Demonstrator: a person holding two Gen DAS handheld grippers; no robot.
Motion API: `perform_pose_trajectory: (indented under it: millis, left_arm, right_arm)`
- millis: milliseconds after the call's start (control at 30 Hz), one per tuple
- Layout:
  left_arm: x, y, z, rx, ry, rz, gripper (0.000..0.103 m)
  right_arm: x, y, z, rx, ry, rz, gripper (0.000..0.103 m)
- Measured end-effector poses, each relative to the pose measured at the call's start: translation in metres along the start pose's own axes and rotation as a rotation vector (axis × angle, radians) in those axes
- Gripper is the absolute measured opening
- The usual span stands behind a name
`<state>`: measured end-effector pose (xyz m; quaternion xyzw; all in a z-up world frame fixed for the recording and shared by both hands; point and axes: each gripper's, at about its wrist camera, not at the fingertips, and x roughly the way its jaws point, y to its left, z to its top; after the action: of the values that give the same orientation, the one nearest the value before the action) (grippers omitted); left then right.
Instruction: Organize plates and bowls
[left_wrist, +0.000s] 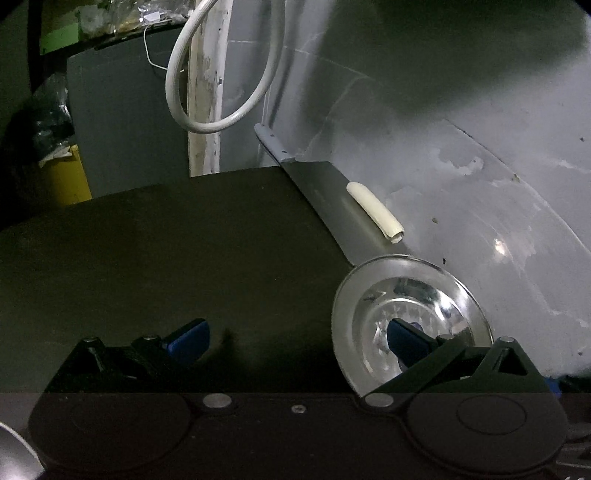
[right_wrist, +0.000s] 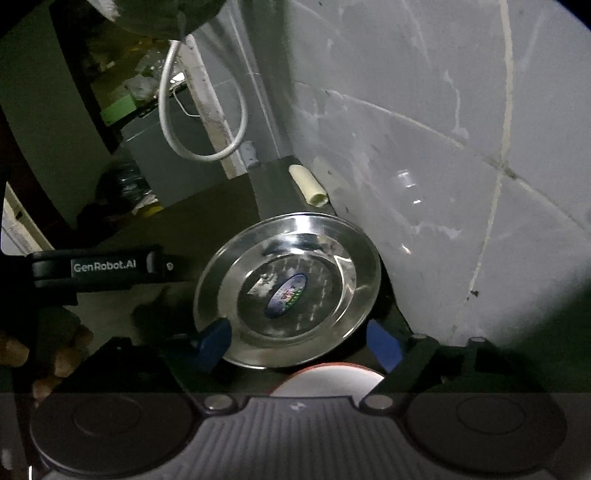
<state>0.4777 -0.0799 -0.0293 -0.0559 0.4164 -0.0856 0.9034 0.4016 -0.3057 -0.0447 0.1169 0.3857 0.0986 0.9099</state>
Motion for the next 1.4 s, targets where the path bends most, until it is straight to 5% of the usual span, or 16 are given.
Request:
perform_pose_trajectory:
  millis: [233, 800, 1400]
  left_arm:
    - [0.015, -0.005, 0.007, -0.009, 0.013, -0.026, 0.083]
    - [0.025, -0.010, 0.005, -0.009, 0.048, -0.087, 0.015]
    - [-0.002, -0.003, -0.001, -0.018, 0.005, -0.073, 0.012]
  right_arm:
    - [0.011, -0.003, 0.001, 0.042, 0.010, -0.033, 0.073]
    - [0.018, -0.012, -0.002, 0.061, 0.027, -0.065, 0.043]
    - [0.009, -0.003, 0.001, -0.009, -0.027, -0.023, 0.035]
